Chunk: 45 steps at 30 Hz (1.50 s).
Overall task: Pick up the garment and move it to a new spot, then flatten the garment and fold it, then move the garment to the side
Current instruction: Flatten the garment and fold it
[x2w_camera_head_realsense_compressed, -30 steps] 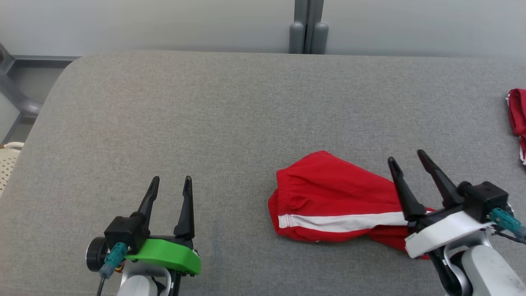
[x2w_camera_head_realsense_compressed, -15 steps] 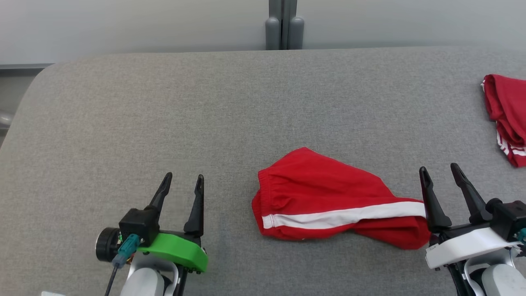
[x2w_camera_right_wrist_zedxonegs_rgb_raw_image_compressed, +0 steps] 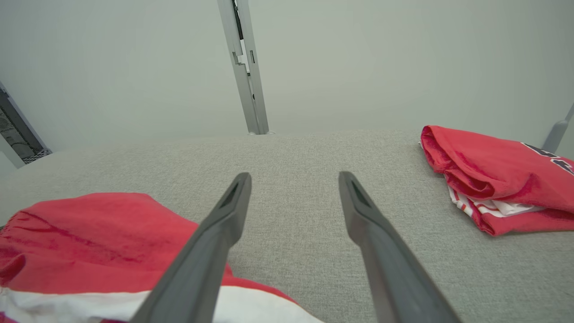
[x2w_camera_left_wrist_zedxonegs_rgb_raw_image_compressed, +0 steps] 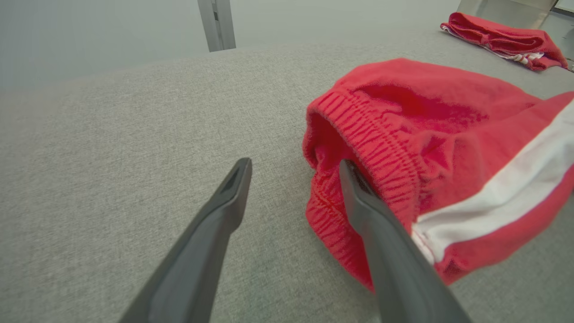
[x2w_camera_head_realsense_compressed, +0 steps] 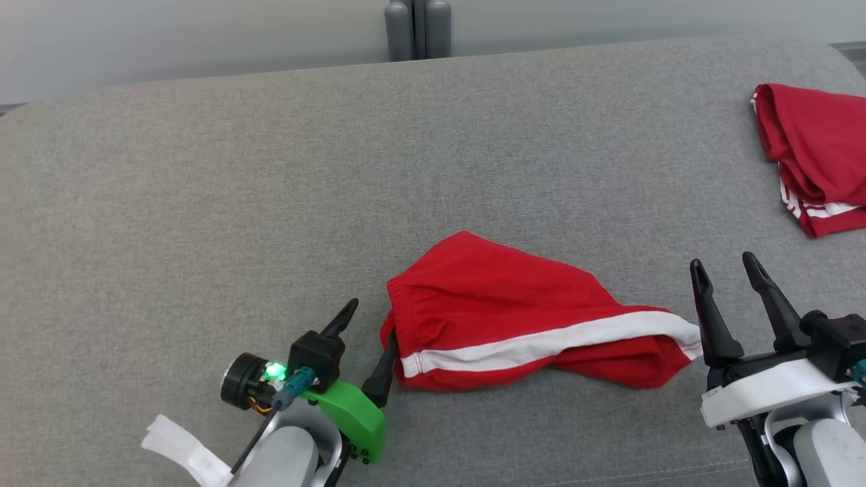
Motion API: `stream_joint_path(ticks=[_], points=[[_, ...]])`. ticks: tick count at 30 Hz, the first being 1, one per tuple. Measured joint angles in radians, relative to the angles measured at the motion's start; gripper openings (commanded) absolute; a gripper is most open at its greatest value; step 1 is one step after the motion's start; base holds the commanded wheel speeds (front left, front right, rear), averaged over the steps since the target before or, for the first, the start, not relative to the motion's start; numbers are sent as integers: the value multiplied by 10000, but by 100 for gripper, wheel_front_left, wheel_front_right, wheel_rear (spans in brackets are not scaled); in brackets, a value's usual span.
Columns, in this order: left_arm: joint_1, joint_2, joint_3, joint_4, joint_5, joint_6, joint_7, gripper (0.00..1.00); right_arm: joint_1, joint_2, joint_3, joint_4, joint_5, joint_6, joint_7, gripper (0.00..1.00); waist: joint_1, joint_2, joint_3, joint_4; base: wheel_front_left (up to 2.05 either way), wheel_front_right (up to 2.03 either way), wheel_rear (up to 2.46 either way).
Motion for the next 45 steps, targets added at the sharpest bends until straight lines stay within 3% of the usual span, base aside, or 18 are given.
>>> stream_joint_path(ticks=[12,13,14,15,22,32,33,34,40,42,45], points=[[-1122,56,-2476,1593,-1106,-15,0,100,-246,-75,100,169,29,0,-12,100,0,0,321,-576,0,0,0],[-1210,65,-2510,1739,-1229,-15,0,44,-263,-46,121,169,25,0,-12,100,0,0,332,-604,0,0,0],[-1282,79,-2527,1831,-1300,-15,0,13,-274,-23,148,167,17,0,-12,100,0,0,340,-621,0,0,0],[-1384,105,-2552,1919,-1356,-15,0,0,-286,-4,174,165,15,0,-12,100,0,0,351,-634,0,0,0],[-2175,286,-2073,2029,-1549,4,0,0,-379,-23,207,201,15,0,-12,100,0,0,333,-607,0,0,0],[-2713,752,-667,1465,-1256,537,0,0,-418,-10,192,228,-38,0,-61,100,0,0,220,-697,0,0,0],[-2687,740,-621,1455,-1256,504,0,40,-415,17,192,244,-59,0,-75,100,0,0,216,-692,0,0,0],[-2644,719,-593,1442,-1225,468,0,100,-408,36,192,261,-77,0,-75,100,0,0,214,-679,0,0,0],[-1964,633,-96,1137,-1156,412,0,100,-311,128,15,364,-123,0,-102,100,0,0,69,-516,0,0,0],[-801,869,828,186,-1120,522,0,100,-81,245,-61,426,-157,0,-105,100,0,0,-261,-271,0,0,0],[-327,926,1175,-525,-1007,527,0,100,103,299,-105,451,-165,0,-115,100,0,0,-414,-106,0,0,0]])
